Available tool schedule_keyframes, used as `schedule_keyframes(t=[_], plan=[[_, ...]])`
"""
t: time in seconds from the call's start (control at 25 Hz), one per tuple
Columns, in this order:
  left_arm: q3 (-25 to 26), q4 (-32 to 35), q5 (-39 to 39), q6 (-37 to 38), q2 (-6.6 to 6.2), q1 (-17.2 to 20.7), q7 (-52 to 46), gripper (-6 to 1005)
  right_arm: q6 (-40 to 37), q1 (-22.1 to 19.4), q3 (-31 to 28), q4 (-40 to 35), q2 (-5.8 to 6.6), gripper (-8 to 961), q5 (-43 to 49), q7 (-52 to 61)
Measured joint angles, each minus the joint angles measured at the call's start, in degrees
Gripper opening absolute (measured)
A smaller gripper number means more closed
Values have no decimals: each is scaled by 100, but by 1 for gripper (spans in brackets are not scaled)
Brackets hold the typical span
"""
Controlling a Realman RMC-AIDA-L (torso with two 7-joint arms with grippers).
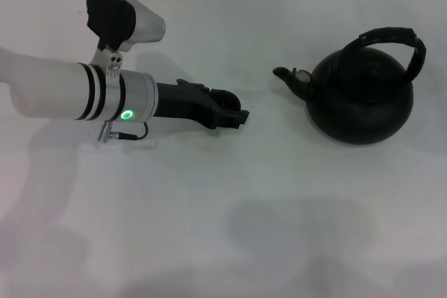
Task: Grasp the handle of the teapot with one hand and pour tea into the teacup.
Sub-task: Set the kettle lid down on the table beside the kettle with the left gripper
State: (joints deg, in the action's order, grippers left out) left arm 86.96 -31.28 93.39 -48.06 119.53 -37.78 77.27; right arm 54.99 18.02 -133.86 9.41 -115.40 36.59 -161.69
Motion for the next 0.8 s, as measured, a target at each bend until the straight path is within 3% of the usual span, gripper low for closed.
schedule_keyframes(t=[0.8], plan=[[-206, -216, -1, 191, -9, 13, 3, 708, -24, 25, -17, 0, 0, 663, -21, -40]])
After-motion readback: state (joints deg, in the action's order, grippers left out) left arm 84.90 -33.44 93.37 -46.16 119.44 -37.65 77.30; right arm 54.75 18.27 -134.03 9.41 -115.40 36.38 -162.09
